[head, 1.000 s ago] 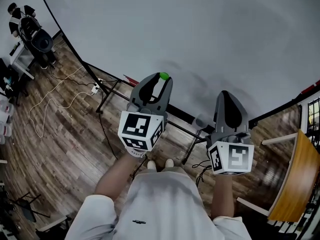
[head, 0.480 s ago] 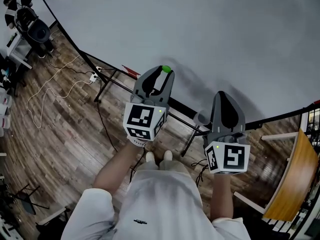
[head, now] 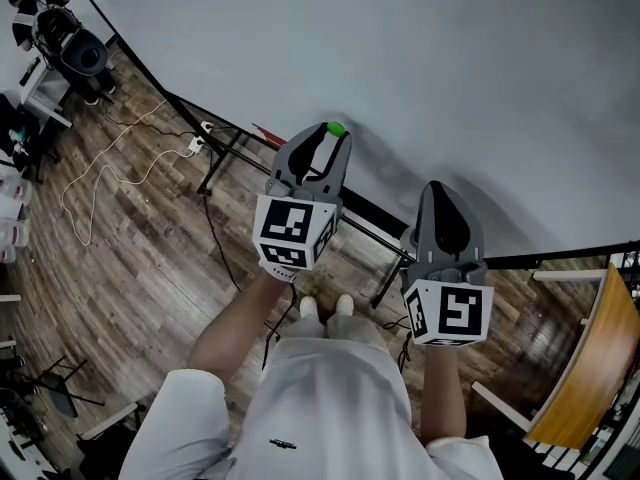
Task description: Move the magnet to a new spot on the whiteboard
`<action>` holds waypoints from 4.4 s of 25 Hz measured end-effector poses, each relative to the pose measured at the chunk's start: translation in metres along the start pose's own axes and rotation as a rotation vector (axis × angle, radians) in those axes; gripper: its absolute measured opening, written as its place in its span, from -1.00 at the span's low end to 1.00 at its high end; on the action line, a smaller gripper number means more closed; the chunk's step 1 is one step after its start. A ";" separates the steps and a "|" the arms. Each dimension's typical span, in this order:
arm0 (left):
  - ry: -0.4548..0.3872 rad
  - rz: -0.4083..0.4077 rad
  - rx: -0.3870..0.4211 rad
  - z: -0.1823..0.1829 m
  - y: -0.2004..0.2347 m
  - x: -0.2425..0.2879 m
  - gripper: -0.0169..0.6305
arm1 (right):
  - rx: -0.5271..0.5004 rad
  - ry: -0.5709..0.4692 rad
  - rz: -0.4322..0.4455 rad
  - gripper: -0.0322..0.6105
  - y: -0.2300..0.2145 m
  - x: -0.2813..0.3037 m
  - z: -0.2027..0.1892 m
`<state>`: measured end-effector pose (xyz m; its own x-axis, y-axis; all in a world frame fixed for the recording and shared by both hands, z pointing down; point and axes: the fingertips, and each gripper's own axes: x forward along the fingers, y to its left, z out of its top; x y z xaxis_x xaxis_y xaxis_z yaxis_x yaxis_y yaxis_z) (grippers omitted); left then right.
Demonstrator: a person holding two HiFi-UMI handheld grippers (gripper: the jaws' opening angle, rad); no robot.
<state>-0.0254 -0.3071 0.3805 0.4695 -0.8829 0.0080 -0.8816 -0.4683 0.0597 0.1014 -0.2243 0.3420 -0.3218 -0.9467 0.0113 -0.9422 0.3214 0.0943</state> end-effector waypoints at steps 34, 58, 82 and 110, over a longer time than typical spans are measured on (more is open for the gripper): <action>-0.006 0.011 0.005 0.000 0.031 0.031 -0.56 | 0.026 -0.001 0.060 -0.87 0.020 0.040 -0.003; -0.070 0.046 0.038 0.037 -0.003 -0.046 -0.72 | 0.011 -0.084 0.061 -0.87 0.027 -0.022 0.032; -0.058 0.156 0.056 0.056 0.009 -0.145 -0.93 | 0.012 -0.131 0.065 -0.87 0.034 -0.042 0.051; -0.040 0.175 0.052 0.051 0.003 -0.168 -0.93 | -0.038 -0.115 0.135 -0.87 0.037 -0.042 0.036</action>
<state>-0.1091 -0.1621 0.3282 0.3071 -0.9513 -0.0255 -0.9515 -0.3075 0.0096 0.0769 -0.1721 0.3093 -0.4554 -0.8860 -0.0872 -0.8864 0.4421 0.1373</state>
